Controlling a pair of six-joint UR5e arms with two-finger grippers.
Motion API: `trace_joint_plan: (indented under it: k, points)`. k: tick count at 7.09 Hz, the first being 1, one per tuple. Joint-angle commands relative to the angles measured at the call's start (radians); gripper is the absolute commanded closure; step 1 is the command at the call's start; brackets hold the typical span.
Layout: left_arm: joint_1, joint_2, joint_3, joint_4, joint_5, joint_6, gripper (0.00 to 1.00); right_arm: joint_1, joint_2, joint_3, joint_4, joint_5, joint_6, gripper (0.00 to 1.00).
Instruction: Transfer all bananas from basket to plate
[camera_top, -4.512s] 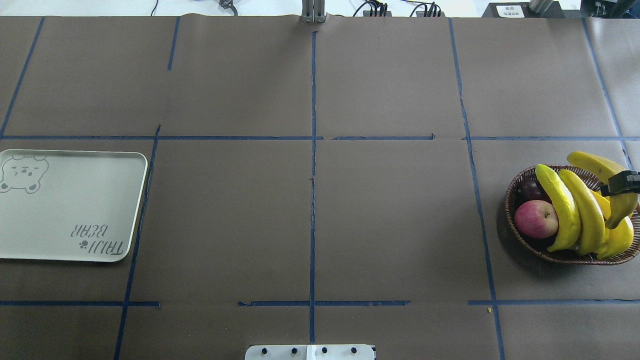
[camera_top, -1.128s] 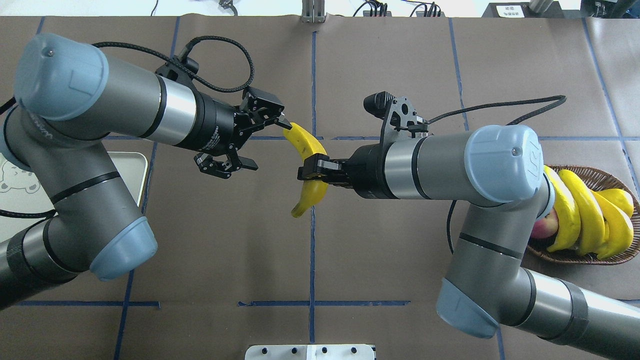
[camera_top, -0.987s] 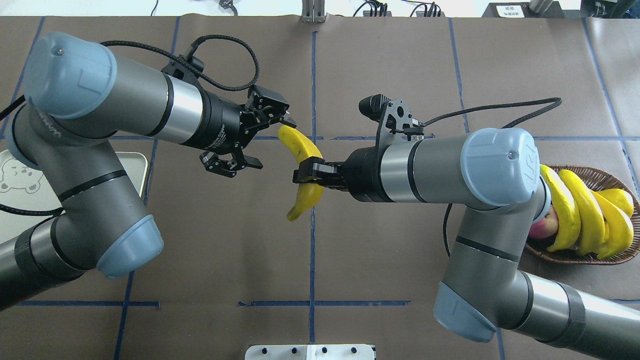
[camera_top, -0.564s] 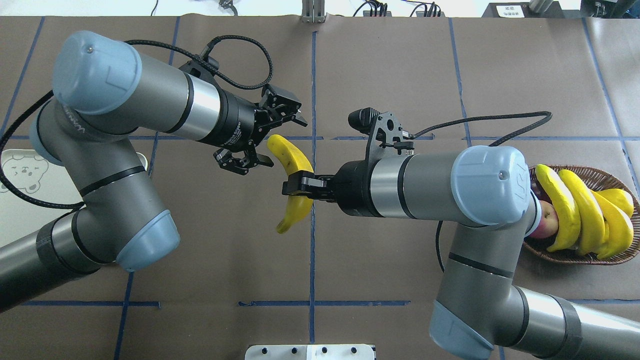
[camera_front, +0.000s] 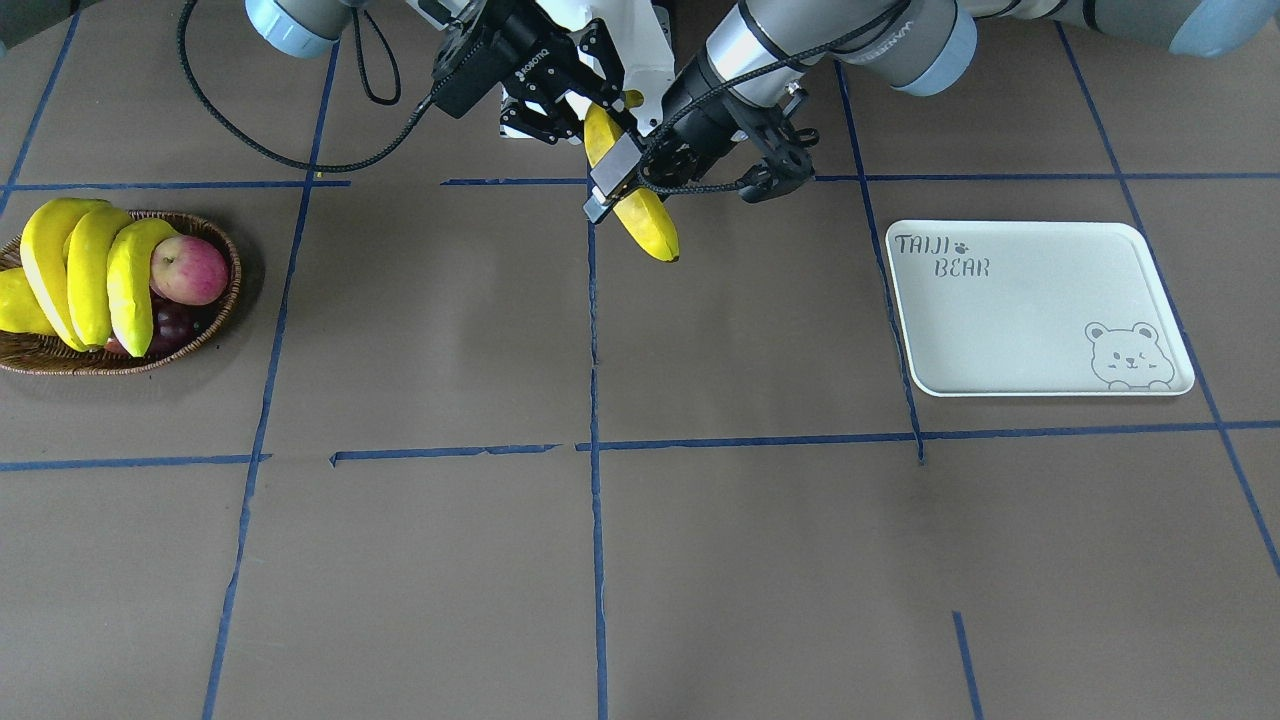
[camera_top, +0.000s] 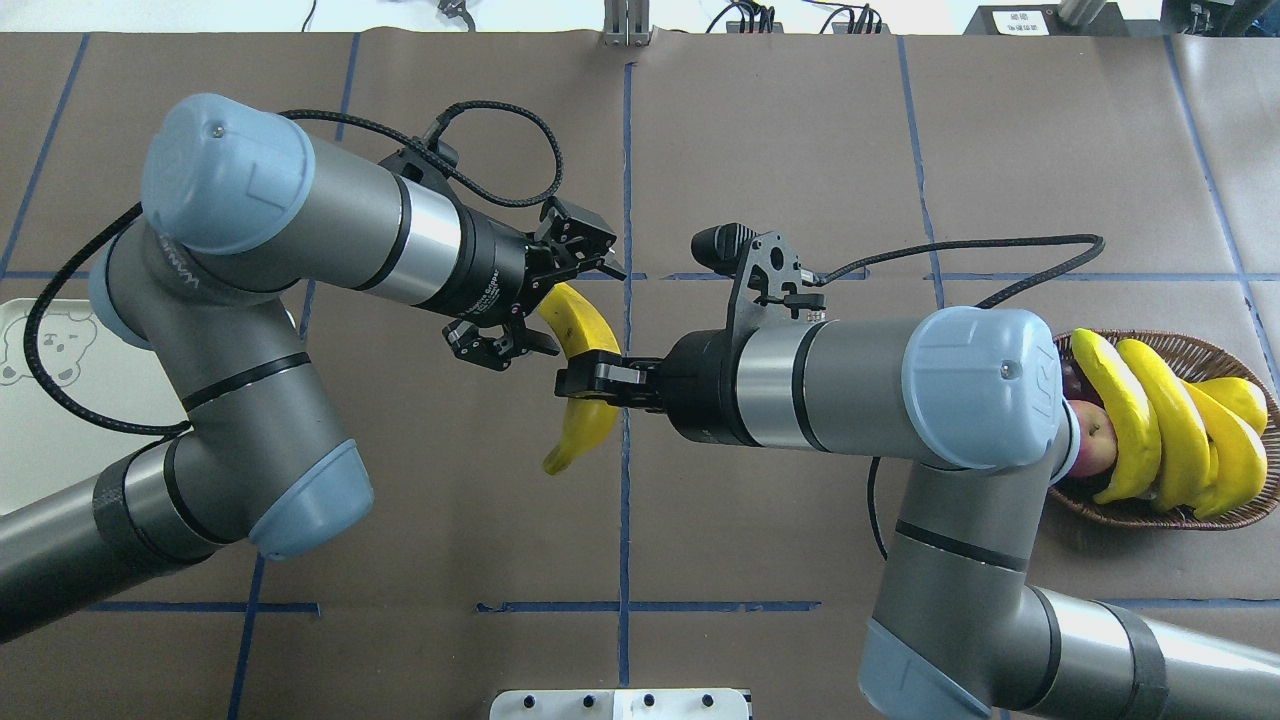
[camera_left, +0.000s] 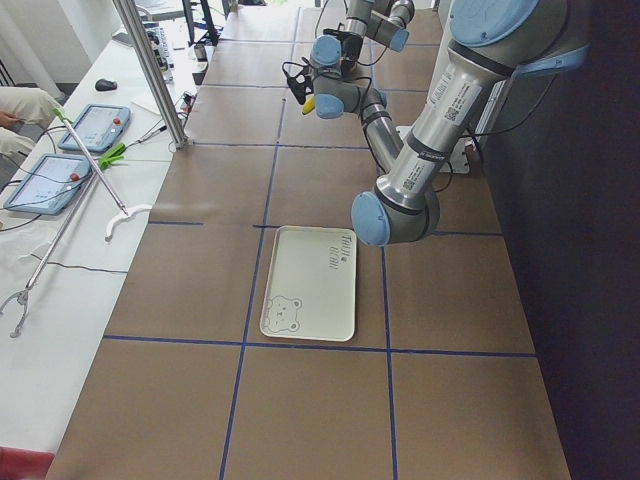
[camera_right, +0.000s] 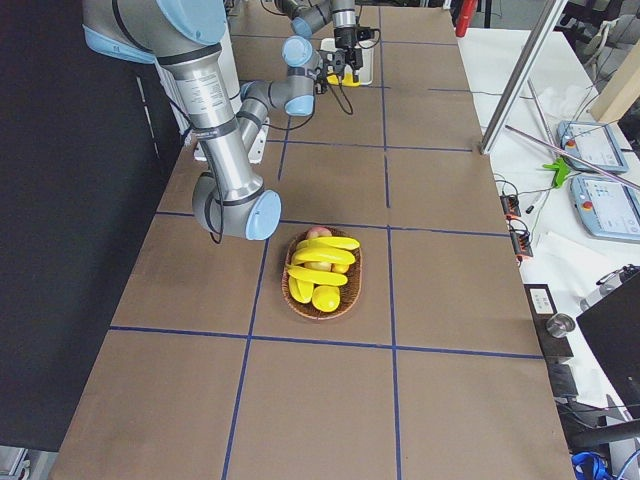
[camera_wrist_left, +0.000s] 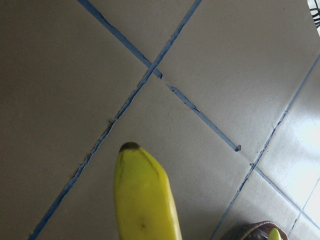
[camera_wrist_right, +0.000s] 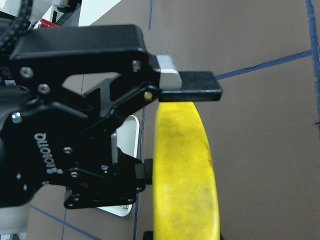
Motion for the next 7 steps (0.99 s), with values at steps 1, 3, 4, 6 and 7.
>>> trace_joint_plan:
  k: [1,3,4,6,7]
  points:
    - [0.011,0.006,-0.006,-0.001,-0.001,-0.002,0.53,0.000,0.000,0.001,0.000,-0.002,0.000,0.99]
    - [0.011,0.009,-0.012,-0.001,-0.001,-0.001,0.99,0.000,-0.001,-0.001,0.000,0.000,-0.002,0.97]
    - [0.010,0.009,-0.012,-0.001,-0.001,0.001,1.00,0.000,-0.001,-0.002,0.000,0.003,-0.003,0.86]
    - [0.008,0.009,-0.012,-0.001,-0.001,0.002,1.00,0.001,-0.003,0.004,-0.002,0.003,0.011,0.00]
    - [0.007,0.010,-0.012,-0.001,-0.001,0.001,1.00,0.001,-0.001,0.004,-0.002,0.004,0.011,0.00]
